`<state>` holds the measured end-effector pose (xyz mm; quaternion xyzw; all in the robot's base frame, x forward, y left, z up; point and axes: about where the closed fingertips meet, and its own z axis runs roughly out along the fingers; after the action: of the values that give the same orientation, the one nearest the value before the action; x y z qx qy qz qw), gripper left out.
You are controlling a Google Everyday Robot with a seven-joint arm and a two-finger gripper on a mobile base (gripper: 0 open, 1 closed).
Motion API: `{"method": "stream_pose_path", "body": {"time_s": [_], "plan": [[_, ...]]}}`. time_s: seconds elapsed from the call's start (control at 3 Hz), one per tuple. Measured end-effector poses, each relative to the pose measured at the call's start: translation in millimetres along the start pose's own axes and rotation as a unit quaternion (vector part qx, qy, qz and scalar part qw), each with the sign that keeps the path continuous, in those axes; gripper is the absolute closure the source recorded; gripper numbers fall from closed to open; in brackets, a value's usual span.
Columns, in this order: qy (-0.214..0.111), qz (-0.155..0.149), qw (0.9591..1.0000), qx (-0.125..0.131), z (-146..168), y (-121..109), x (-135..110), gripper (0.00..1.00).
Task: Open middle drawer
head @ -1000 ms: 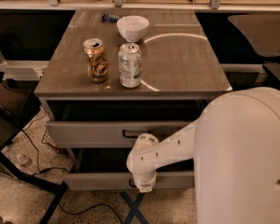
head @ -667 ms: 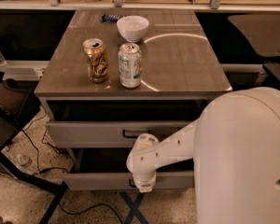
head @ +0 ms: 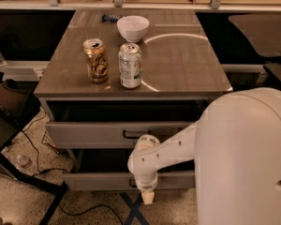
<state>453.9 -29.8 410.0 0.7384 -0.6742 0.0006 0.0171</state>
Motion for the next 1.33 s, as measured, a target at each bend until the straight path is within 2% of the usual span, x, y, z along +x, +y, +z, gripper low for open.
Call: {"method": "stream_pose_path", "body": {"time_s": [0.33, 1.0, 1.33], "plan": [[0.000, 0.000, 1.0000, -0.001, 0.9, 0.8, 0.3, 0.00], [0.005, -0.001, 1.0000, 0.003, -5.4, 0.3, 0.7, 0.02], [0.004, -0.001, 1.0000, 0.002, -3.6, 1.2, 1.0, 0.22]]}}
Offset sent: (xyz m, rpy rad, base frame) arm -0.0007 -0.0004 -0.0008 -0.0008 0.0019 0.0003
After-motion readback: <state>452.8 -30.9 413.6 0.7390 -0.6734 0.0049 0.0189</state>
